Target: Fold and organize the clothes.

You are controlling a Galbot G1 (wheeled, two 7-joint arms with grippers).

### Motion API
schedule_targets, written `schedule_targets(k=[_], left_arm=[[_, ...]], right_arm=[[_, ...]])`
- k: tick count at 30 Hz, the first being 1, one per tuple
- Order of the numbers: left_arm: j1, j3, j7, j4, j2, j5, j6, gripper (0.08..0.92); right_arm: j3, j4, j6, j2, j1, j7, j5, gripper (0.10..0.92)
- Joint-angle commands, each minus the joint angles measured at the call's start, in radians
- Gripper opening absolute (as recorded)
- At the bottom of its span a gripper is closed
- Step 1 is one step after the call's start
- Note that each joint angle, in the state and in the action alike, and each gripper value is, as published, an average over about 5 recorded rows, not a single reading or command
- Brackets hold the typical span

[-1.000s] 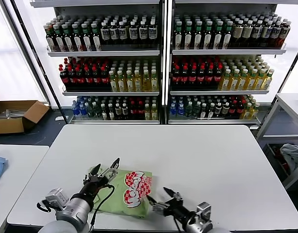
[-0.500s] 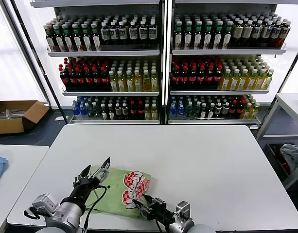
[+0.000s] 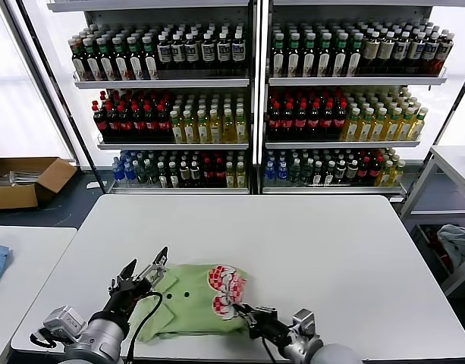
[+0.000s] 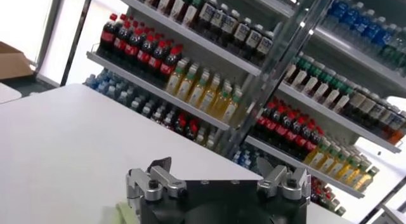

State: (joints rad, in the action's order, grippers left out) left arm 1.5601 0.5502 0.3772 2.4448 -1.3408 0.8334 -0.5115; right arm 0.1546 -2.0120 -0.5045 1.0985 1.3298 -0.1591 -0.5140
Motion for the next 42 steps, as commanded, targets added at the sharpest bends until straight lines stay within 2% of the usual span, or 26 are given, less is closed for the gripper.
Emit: schedule_targets(k=[1,11,19,24,28,33,36,42], left_arm=[[0.002,0.002,0.002,0.001,-0.007,-0.002,-0.004,0.823],[0.005,0.001,0.004,-0.006,-0.012,-0.002,-0.007,0.823],[0.005,-0.001,0.003,-0.006,-0.015,0.000,-0.008,0.823],[-0.004,-0.014,0.003,-0.018,-0.012,-0.002,-0.009,0.823],[-0.008,-0.024,0.002,-0.024,-0.014,-0.005,-0.009,0.823],[0.006,-0.021,-0.002,-0.021,-0.018,-0.014,-0.009,0.823],[0.013,-0.017,-0.004,-0.018,-0.019,-0.016,-0.008,0.823],[0.011,-0.014,-0.006,-0.022,-0.024,-0.018,-0.007,0.823]], right_arm=[[0.252,-0.003,0.026,-0.142,0.077,-0.050,0.018,0.119],[0.385,-0.067,0.048,-0.166,0.184,-0.055,0.004,0.140],[0.468,-0.159,0.070,-0.146,0.274,-0.060,-0.026,0.366],[0.401,-0.188,0.101,-0.084,0.191,-0.011,-0.069,0.505],[0.241,-0.144,0.105,-0.015,0.062,0.038,-0.024,0.644],[0.086,-0.041,0.096,0.065,-0.066,0.106,0.028,0.780],[0.044,0.006,0.078,0.088,-0.095,0.119,0.040,0.816],[0.024,0.079,-0.020,0.076,-0.067,0.168,0.055,0.822]])
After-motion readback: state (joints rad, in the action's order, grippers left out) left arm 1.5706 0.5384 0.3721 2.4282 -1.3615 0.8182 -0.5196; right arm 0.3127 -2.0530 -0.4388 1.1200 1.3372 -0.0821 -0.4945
